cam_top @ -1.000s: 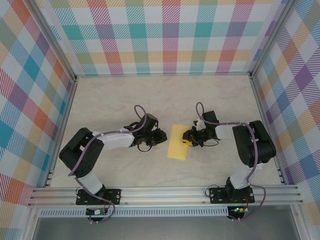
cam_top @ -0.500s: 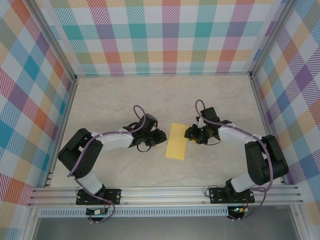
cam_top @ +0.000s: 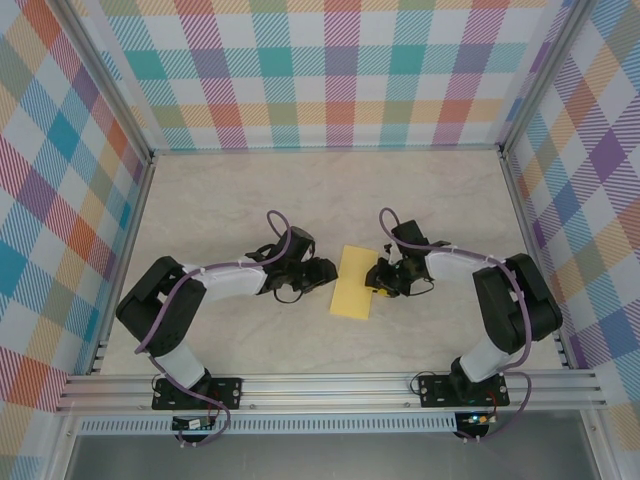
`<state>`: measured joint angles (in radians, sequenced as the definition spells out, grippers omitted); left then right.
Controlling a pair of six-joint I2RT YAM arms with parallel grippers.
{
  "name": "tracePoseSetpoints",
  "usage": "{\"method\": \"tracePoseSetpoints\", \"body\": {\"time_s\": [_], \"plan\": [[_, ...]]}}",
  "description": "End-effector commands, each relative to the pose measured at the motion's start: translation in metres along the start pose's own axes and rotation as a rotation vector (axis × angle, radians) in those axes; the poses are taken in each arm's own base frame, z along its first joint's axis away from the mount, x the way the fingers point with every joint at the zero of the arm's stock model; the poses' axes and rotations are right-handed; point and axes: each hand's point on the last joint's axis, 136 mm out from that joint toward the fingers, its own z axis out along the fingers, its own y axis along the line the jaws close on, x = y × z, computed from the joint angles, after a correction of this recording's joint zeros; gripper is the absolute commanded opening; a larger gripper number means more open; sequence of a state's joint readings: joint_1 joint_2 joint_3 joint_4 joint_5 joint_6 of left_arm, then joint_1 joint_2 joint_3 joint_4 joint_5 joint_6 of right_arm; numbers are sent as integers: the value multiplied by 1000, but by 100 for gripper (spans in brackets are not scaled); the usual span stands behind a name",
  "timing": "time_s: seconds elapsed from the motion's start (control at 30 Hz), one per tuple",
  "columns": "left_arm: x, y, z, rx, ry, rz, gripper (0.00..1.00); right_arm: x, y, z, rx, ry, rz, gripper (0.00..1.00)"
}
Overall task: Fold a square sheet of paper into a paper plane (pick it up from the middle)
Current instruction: Fold the triangle a second time at the center of the table.
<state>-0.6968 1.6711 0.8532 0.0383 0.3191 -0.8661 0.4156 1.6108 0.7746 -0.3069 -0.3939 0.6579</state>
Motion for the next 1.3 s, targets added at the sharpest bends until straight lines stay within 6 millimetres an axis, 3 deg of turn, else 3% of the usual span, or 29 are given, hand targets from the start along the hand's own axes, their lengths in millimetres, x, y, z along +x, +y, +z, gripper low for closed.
{"method": "tracePoseSetpoints", "body": {"time_s": [0.0,0.13,0.33,0.63,0.77,0.93,1.1,1.27], "plan": [[1,-4,7,70,37,-35,47,-5,16,1,-46,2,-31,28],[-1,-6,12,96,61,-55,48,-6,21,2,-75,8,-37,27],[-3,7,14,62,69,-86,51,-10,29,1,-99,7,-50,23],[-7,12,6,47,44,-96,51,-11,53,-3,-222,11,-67,17],[-14,21,-10,3,-19,-110,51,-14,69,-10,-295,-3,-67,15],[-28,41,-45,-73,-125,-150,52,-19,97,-23,-399,-12,-69,13],[-40,58,-79,-71,-201,-203,62,-22,123,-28,-471,-11,-92,15],[-42,61,-89,-15,-186,-233,64,-26,143,-30,-540,-8,-106,15]]}}
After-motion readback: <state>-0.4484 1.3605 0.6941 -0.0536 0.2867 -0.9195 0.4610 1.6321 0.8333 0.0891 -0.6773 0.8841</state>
